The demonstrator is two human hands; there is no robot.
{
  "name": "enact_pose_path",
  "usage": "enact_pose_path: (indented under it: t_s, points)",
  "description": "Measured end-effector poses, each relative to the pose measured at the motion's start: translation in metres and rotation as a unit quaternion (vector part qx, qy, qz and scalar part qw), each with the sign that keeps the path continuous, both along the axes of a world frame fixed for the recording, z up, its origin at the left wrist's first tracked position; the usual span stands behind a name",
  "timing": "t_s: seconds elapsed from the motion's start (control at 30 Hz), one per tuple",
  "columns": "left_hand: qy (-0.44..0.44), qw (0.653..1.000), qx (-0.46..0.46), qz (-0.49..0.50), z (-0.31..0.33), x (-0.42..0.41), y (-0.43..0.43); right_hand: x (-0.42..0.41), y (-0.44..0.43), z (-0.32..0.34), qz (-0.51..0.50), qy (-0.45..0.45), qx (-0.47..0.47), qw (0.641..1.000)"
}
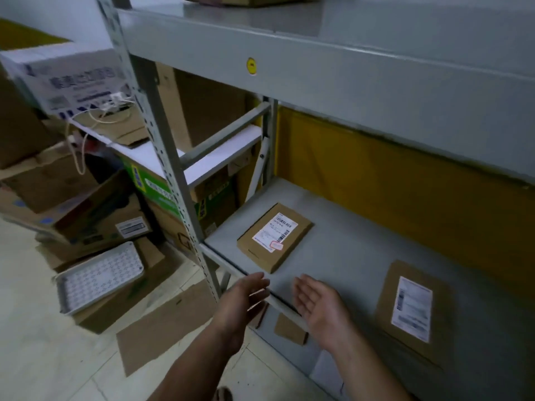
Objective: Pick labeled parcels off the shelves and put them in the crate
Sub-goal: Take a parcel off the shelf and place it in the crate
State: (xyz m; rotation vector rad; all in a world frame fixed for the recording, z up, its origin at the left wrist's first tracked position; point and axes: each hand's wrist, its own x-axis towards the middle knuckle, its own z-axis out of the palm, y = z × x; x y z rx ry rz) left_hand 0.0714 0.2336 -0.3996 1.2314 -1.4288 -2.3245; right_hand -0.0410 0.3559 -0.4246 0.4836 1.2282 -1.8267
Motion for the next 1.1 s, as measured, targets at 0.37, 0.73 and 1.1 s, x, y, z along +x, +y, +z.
enact_pose_path:
  t_s: [0.37,0.73,1.1]
  points:
    - [-0.074,0.989,-0.091,-0.090,-0.025,-0.076,-0.118,-0.008,-0.078,-0.018,-0.086,0.009,0.066,0.994]
    - [-0.161,0.952,-0.182,-0.185,-0.049,-0.114,-0.149,-0.038,-0.110,-0.038,0.012,0.048,0.088,0.995]
    - [-0.150,0.938,-0.165,-0.267,-0.066,-0.115,-0.196,-0.029,-0.125,-0.033,-0.086,0.058,0.162,0.981]
